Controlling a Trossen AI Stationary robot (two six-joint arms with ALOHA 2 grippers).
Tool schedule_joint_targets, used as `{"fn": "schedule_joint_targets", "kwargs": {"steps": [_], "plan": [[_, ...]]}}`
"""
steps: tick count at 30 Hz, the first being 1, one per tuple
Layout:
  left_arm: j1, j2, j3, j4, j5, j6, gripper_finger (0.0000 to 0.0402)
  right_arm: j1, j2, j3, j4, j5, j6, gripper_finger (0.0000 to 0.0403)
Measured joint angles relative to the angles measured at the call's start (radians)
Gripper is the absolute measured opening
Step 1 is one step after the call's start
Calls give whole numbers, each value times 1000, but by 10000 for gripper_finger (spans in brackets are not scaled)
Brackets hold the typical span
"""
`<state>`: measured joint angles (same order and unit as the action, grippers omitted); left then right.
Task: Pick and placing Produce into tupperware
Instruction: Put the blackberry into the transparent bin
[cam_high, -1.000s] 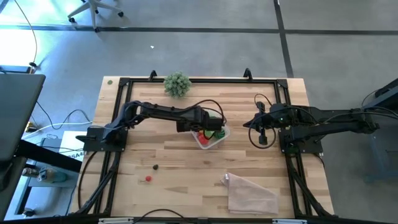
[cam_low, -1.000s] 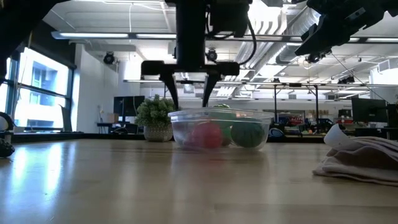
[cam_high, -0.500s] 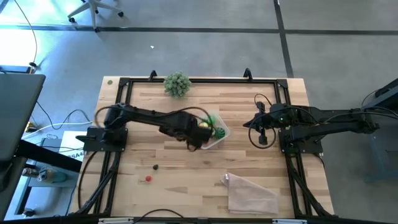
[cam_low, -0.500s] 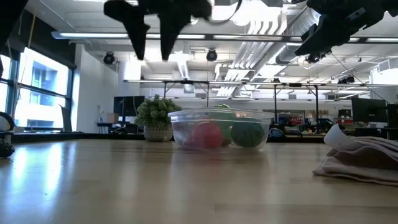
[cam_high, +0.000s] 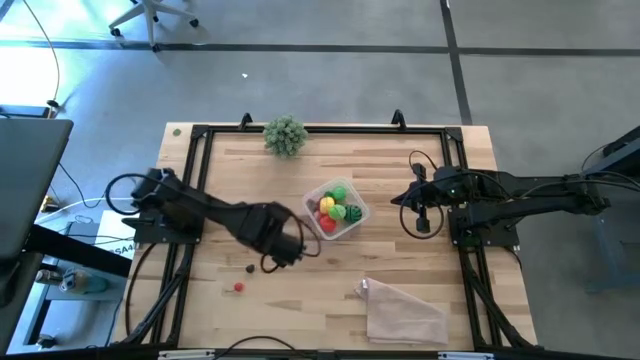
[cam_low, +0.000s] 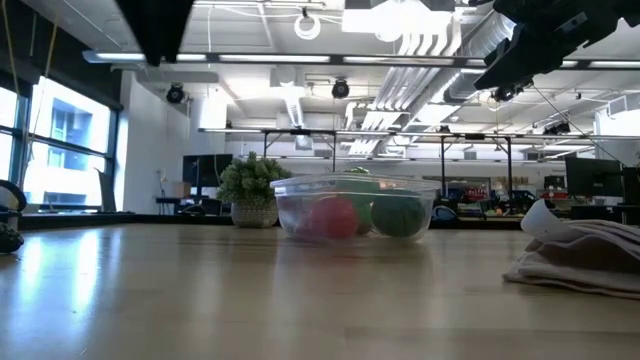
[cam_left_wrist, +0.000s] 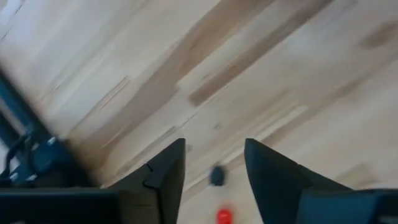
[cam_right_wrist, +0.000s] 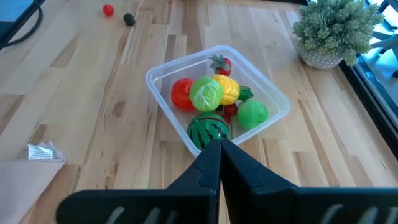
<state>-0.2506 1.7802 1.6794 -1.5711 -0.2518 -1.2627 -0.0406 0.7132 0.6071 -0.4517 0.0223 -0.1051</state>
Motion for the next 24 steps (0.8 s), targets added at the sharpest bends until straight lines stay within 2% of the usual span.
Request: {"fn": "schedule_joint_targets", "kwargs": {"steps": [7,12,20,24], "plan": [[-90,-61,-215,6,87,-126,102,0,0,0,0,0,0,0],[-91,-61,-313,146,206,-224,72,0,0,0,0,0,0,0],[-89,-61,-410,244,233,-251,31,0,0,0,0,0,0,0],[-90,-60,-455,263,276,-330,13,0,0,0,0,0,0,0]]}}
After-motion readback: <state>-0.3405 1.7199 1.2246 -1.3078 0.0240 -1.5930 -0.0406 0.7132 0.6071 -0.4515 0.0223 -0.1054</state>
